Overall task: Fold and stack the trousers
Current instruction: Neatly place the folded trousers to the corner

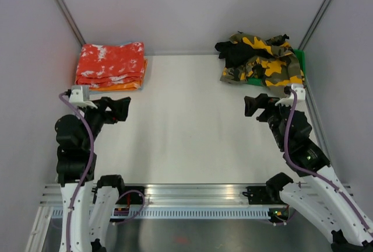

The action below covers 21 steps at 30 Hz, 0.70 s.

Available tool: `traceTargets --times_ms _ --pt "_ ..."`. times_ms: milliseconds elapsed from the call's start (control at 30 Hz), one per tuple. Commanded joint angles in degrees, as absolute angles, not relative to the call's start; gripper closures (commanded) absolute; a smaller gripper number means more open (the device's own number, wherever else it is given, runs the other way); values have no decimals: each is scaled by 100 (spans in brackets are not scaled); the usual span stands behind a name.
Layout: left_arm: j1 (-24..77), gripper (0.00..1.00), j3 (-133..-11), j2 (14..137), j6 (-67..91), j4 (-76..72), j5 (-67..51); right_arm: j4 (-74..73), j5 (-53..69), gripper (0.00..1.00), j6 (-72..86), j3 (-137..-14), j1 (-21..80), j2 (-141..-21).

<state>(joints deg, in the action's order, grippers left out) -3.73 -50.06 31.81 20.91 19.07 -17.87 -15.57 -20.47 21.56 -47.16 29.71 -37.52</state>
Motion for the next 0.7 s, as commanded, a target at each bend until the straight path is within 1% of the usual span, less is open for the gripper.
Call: traceTargets --times_ms 0,33,167,300,467,667 --pt "-211 8 -4922 2813 1336 2795 -1478 -1687 -2531 2 2399 -4263 2953 -3280" --pt "-133 6 -4904 2734 1327 2830 -1450 -1827 -2662 2 2426 -4219 2962 -3209" --pt "219 4 -4703 2532 1327 2743 -1284 -2074 -3031 2 2478 -4035 2971 -3068" --pt "439 0 -4527 2312 1336 2733 -985 -2057 -3129 2 2627 -3929 2962 -3067" --pt "501 0 -4377 2232 1389 2742 -809 -1802 -2953 2 2839 -3894 2962 -3260" --pt "501 0 -4386 2136 1397 2795 -449 -1626 -2988 2 2646 -4078 2962 -3585"
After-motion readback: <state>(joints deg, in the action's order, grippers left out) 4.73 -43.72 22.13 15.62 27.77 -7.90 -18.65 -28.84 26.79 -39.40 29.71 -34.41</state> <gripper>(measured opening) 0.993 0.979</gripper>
